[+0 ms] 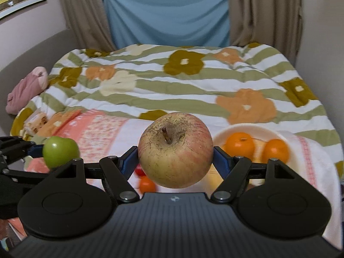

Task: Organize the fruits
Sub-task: 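Carry the green apple toward the bowl with the left tool while the right tool carries the large apple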

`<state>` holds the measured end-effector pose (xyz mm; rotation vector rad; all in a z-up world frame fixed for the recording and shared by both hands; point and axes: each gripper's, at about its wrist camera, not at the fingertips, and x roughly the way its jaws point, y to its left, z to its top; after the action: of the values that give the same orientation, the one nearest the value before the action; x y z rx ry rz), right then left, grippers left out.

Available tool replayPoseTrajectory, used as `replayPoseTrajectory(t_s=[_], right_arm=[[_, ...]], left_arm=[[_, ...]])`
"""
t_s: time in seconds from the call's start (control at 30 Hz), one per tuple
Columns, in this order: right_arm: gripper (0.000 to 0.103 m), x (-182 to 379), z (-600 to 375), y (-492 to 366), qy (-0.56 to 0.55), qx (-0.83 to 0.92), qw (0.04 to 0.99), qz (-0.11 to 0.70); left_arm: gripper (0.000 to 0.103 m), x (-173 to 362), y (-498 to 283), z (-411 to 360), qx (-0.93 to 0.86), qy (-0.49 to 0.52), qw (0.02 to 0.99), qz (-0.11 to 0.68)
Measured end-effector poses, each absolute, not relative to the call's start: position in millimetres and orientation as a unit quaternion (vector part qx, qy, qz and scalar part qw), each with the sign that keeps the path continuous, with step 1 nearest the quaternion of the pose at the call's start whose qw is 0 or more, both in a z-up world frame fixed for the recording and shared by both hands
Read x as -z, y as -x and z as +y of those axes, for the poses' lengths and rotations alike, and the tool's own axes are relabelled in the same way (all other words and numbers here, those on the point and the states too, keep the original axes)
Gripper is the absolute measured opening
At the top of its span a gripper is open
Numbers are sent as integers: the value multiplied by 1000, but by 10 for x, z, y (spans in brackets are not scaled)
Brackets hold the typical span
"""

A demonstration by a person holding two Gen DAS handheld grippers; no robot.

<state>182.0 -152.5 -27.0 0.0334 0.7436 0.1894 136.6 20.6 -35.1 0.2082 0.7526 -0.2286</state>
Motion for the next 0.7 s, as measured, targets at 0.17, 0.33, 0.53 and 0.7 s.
replayPoseTrajectory(t_s=[0.17,0.33,0.53,0.7], right_arm=[[88,369,-1962,-1912,-1,-75,926,369],[88,542,-2292,-2034,11,-73,921,383],[88,749,-2474,-2195,25,-88,913,397],[88,870,-2518,-2266,45,-111,910,397]], left_arm=[[57,365,-1432,-94,113,-103,918,366],[57,403,-1539,-370,114,-106,917,369],[57,504,-1662,-641,109,-105,914,376],[57,599,-1725,-814,104,-103,911,385]])
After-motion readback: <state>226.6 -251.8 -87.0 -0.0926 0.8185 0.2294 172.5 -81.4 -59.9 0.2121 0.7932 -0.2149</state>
